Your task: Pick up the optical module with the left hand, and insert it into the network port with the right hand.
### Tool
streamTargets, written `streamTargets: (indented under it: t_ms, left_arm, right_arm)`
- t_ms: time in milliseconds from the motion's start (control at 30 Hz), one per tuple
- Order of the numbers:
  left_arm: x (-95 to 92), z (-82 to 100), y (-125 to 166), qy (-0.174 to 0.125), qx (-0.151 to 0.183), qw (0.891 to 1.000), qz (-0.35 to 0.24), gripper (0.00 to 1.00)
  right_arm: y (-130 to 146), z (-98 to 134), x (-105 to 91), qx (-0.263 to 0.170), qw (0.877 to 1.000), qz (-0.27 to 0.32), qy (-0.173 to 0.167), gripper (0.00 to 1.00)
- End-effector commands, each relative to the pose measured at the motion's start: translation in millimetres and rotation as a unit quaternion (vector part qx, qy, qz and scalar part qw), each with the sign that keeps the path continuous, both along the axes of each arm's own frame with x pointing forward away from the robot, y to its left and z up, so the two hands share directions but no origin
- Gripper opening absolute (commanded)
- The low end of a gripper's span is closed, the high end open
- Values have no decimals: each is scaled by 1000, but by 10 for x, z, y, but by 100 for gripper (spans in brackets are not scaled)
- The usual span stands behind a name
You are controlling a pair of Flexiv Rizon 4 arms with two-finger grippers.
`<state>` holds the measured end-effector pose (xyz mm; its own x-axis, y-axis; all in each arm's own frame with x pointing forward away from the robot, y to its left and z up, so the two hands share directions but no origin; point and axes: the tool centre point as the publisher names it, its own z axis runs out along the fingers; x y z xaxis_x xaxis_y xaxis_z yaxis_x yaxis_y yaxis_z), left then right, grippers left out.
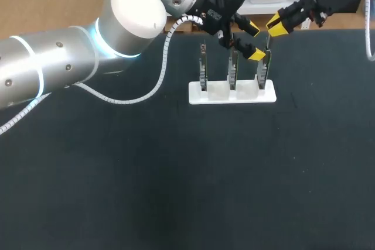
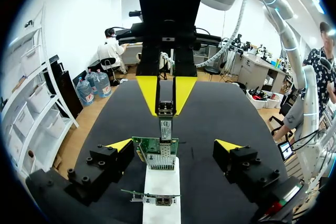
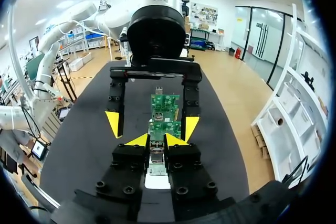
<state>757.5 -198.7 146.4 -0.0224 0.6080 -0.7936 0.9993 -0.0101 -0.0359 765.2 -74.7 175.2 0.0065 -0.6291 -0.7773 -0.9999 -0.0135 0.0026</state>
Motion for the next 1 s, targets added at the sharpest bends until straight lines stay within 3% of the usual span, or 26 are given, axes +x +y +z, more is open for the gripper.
streamTargets:
  t_ms: [33,1000]
  left_arm:
    - [-2,0,0,0,1,1000,0,100]
    - [-2,0,0,0,1,1000,0,100]
  right_arm:
    - [13,-8,46,0,1000,5,1,0]
    - [37,-70,10,-9,1000,13,10,0]
